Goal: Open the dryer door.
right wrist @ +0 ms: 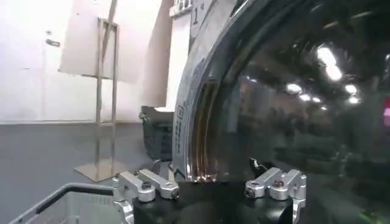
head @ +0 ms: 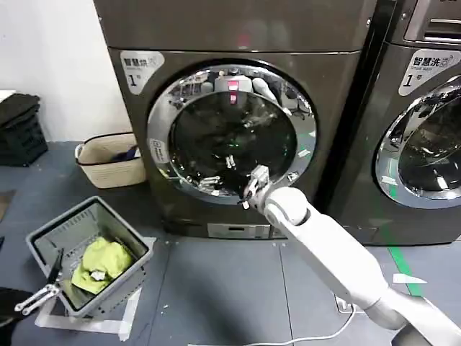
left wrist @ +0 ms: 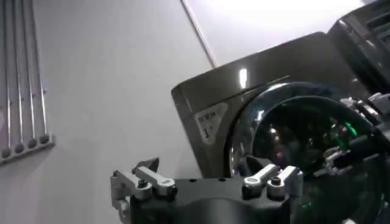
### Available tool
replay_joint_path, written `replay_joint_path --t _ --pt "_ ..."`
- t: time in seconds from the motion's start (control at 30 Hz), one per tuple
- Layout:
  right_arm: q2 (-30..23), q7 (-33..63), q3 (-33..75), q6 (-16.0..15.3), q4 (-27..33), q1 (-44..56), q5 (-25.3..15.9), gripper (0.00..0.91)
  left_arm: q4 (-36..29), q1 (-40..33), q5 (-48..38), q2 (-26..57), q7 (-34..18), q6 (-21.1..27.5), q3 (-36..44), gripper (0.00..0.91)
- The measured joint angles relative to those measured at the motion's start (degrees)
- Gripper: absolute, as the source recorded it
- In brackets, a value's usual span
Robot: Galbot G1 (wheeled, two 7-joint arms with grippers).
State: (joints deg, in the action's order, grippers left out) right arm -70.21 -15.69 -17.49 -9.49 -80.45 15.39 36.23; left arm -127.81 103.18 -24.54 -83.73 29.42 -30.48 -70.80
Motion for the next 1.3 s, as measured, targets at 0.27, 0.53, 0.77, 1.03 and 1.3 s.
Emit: replay_joint_path --t 0.27,0.53,0.77,1.03,1.3 --pt "-2.3 -1.2 -1.3 0.6 3.3 -2.2 -0.2 0.907 -0.2 0.3 0.0 -0.1 0.1 -0.1 0.1 0.907" --pt "-4.3 -1.9 -2.7 1.2 6.1 -4.0 -0.5 0.907 -0.3 0.5 0.0 -0.2 0.1 -0.2 0.1 0.907" --pt "-6.0 -2.9 -3.5 2.0 8.7 -5.6 -1.5 0.907 -0.3 0.5 0.3 -0.4 0.1 -0.3 0.2 0.907" --pt "-7.7 -3.8 -3.8 2.6 11.9 -7.2 -1.8 0.907 -0.5 0.5 0.3 -0.4 0.2 -0.4 0.2 0.907" --pt "-9.2 -4.5 -4.3 2.7 14.0 -8.1 -2.1 0.907 -0.5 0.7 0.3 -0.5 0.2 -0.6 0.2 0.907"
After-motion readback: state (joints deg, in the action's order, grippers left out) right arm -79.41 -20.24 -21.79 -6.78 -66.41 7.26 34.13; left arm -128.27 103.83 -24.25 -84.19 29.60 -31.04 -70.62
